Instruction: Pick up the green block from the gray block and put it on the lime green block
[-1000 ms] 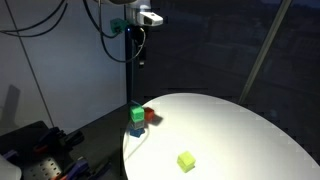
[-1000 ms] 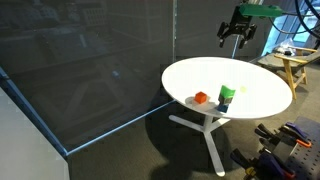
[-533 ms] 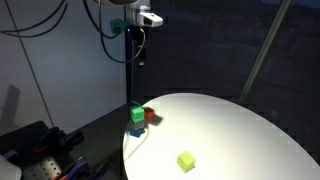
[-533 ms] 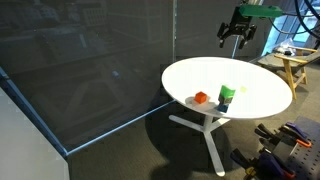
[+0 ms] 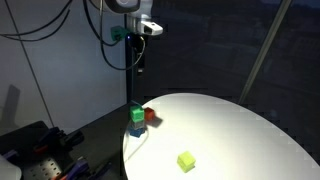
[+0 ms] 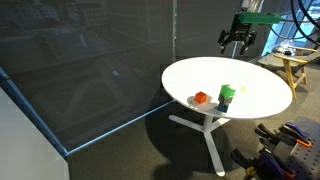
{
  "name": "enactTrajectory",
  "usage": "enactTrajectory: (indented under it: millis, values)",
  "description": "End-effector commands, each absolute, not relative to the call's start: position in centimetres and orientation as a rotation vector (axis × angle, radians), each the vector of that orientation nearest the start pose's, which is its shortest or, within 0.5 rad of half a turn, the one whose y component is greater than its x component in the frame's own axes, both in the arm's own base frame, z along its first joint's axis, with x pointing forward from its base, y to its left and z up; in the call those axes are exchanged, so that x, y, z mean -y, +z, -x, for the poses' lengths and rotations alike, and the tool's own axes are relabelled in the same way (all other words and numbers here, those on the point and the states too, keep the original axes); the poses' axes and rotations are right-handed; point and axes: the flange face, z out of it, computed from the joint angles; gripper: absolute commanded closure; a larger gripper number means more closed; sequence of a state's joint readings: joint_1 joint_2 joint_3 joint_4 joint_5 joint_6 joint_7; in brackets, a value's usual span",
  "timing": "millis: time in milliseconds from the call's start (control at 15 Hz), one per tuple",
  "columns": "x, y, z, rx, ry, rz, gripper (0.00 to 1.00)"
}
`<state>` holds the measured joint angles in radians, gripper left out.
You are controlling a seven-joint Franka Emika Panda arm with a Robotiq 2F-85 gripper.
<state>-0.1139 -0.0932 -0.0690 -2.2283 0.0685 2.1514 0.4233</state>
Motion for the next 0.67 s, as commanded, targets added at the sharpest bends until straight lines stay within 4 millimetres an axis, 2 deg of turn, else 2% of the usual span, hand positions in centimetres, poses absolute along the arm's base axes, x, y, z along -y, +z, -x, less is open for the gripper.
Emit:
enactTrajectory:
  millis: [0, 333, 600]
  values:
    - [9.8, 40.5, -49.5, -0.908, 0.035, 2.943, 0.0]
    - [10.6, 38.8, -48.5, -0.796, 0.062, 2.991, 0.0]
    - [11.0, 37.7, -48.2, -0.786, -0.013, 3.018, 0.0]
